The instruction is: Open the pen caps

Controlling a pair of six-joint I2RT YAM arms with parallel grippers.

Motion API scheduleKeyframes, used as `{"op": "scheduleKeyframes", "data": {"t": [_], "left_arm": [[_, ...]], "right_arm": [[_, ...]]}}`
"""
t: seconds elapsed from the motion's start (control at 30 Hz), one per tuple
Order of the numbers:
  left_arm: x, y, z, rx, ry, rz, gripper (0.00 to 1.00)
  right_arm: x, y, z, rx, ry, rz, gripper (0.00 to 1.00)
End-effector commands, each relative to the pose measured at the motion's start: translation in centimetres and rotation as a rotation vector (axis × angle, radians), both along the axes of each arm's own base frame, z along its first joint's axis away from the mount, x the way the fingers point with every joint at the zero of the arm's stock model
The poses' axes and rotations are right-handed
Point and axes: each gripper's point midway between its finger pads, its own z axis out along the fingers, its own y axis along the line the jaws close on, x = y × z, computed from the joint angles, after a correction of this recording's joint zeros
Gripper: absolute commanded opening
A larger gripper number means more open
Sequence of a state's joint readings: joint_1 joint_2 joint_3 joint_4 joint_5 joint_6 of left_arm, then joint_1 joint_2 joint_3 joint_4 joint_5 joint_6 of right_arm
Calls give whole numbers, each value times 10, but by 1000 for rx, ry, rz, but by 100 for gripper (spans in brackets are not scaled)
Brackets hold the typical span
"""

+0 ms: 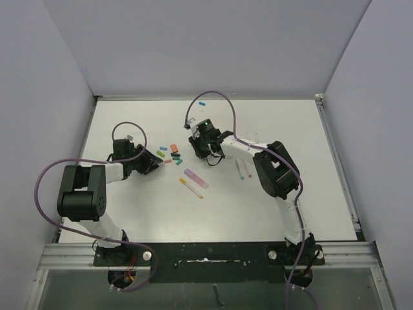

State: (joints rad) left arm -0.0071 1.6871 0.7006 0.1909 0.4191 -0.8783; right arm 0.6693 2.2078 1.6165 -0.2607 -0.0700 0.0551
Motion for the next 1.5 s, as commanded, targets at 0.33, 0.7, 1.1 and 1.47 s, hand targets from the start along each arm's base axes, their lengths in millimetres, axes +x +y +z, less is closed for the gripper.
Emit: {"op": "scheduleKeyframes", "data": {"t": [0.33, 0.7, 1.1, 1.47], "left_arm": [[14, 6, 86, 23, -254, 13, 98], [20, -11, 118, -73, -381, -43, 98], [19, -19, 129, -104, -406, -73, 98], [16, -22, 135, -102, -418, -103, 98]], "right_arm": [[18, 10, 58, 62, -150, -2, 48], [-49, 1, 84, 117, -142, 114, 71], [-99, 8, 45, 12, -81, 190, 72], [-102, 10, 23, -34, -47, 190, 65]]}}
